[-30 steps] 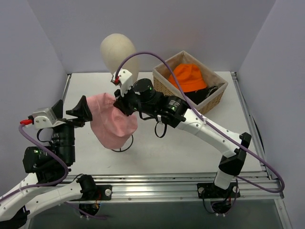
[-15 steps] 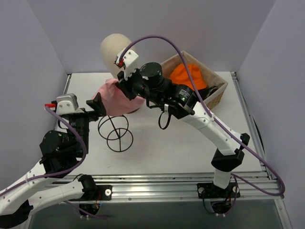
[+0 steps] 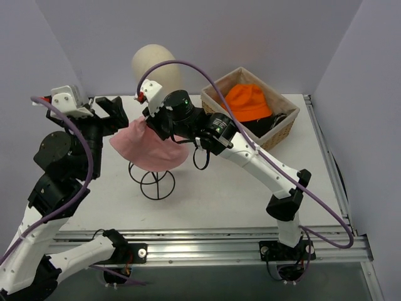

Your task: Stack the hats

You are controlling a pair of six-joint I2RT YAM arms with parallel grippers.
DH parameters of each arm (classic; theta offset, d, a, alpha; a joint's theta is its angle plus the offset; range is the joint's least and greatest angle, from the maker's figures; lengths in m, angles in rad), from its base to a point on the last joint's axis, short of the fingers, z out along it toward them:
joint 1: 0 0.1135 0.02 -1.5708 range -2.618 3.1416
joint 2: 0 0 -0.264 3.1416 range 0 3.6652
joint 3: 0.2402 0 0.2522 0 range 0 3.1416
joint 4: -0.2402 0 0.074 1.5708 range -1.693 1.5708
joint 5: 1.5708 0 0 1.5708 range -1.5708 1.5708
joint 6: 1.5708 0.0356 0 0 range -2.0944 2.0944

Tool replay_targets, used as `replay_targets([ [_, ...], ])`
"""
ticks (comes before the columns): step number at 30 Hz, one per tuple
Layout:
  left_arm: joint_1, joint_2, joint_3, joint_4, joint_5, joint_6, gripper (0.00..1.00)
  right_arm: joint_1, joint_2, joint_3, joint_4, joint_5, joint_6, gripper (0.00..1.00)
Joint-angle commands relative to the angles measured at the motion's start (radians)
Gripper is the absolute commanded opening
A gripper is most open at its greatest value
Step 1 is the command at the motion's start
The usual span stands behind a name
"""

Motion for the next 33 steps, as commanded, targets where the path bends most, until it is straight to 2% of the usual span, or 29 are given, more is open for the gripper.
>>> replay_targets([
  [1,0.13,0.047,0.054,-0.166,0.233,-0.139,0.94,0.003,-0.023,0.008,0.028,-0.08,-0.014,0.0],
  [2,0.202,0.052,0.059,-0.174,0.275,-0.157,0.94,0.003,-0.021,0.01,0.025,-0.089,-0.011,0.0],
  [9,0.481,0.139,0.074,-0.245,0.586,-0.297,0.94,0.007,-0.006,0.023,0.032,-0.167,0.008,0.0],
  [11,0.598,0.148,0.061,-0.245,0.657,-0.34,0.94,0.013,0.006,0.022,0.024,-0.175,0.009,0.0],
  [12,0.667,0.151,0.042,-0.236,0.709,-0.364,0.94,0.018,0.016,0.014,0.024,-0.174,0.011,0.0],
  [15,0.758,0.15,0.001,-0.191,0.818,-0.386,0.94,0.032,0.013,-0.055,0.064,-0.175,0.018,0.0],
  [16,0.832,0.15,-0.028,-0.182,0.834,-0.415,0.94,0.035,0.011,-0.072,0.071,-0.174,0.02,0.0],
  [18,0.896,0.161,-0.06,-0.142,0.915,-0.448,0.94,0.047,0.011,-0.108,0.091,-0.163,0.02,0.0],
  [19,0.952,0.164,-0.093,-0.131,0.989,-0.48,0.94,0.05,0.011,-0.118,0.096,-0.16,0.02,0.0],
  [22,0.998,0.178,-0.152,-0.093,1.067,-0.507,0.94,0.062,0.008,-0.15,0.111,-0.16,0.021,0.01],
  [26,1.005,0.161,-0.215,-0.065,1.042,-0.488,0.94,0.079,0.005,-0.188,0.121,-0.138,0.018,0.2],
  [31,1.005,0.118,-0.304,-0.01,1.041,-0.508,0.94,0.092,0.02,-0.188,0.114,-0.118,0.015,0.33],
  [33,1.005,0.112,-0.346,0.005,1.036,-0.507,0.94,0.092,0.02,-0.188,0.114,-0.111,0.015,0.35],
])
